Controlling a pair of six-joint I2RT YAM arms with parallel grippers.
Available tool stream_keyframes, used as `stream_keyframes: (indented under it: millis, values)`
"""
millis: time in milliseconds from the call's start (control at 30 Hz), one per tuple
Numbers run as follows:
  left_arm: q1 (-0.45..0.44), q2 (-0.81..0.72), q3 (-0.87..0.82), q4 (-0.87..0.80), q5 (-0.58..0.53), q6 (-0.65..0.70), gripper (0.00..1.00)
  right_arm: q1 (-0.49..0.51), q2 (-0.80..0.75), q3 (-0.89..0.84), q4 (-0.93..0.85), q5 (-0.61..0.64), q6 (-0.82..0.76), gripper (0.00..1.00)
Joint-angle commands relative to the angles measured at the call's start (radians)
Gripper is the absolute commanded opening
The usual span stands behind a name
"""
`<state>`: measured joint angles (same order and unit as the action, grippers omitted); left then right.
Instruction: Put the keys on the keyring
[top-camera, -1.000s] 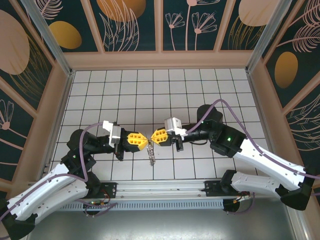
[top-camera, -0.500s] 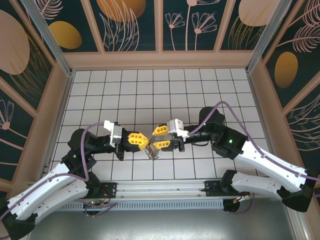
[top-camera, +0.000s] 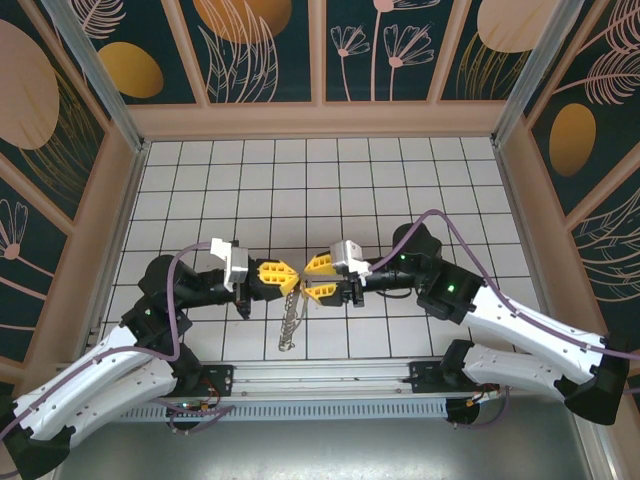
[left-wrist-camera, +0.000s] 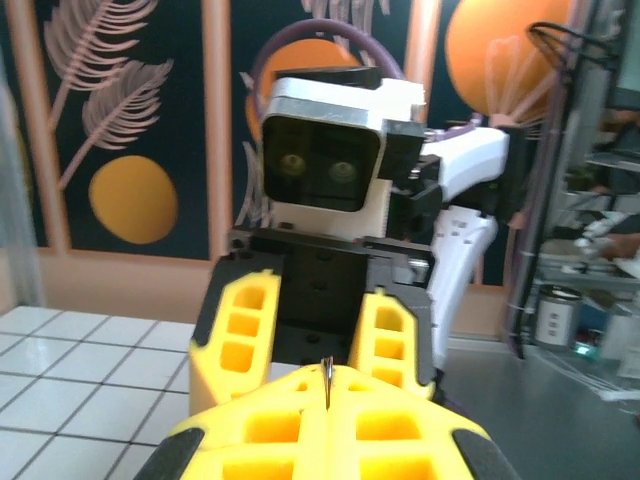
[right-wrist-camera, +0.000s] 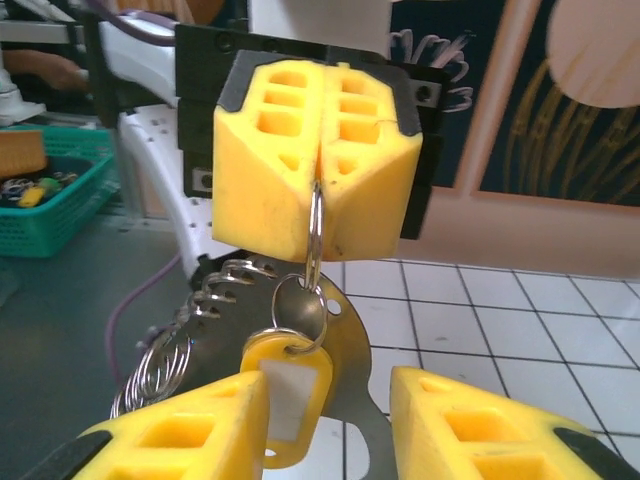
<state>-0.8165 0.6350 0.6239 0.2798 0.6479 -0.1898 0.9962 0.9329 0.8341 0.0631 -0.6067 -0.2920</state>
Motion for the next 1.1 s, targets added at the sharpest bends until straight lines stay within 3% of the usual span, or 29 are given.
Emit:
stream_keyframes:
  millis: [0,167,500,900,1067]
  values:
    - [-0.001,0.003,0.035,-0.049,-0.183,0.053,0.0,-0.009,-0.035,-0.032,0.004,0.225,0.026,0.41]
    - [-0.001,0.085,0.049,-0.15,-0.452,0.066,0.0,-0.076,-0.052,-0.101,0.006,0.453,0.074,0.53]
    - [0.003,0.347,0.099,-0.222,-0.669,0.076,0.0,-0.221,-0.114,-0.266,0.15,0.423,0.162,0.61]
    - [0.023,0.641,0.207,-0.163,-0.679,0.061,0.0,-0.29,-0.159,-0.351,0.202,0.403,0.204,0.64]
    - [0.059,0.729,0.219,-0.056,-0.616,0.051,0.0,-0.343,-0.22,-0.388,0.216,0.4,0.217,0.75]
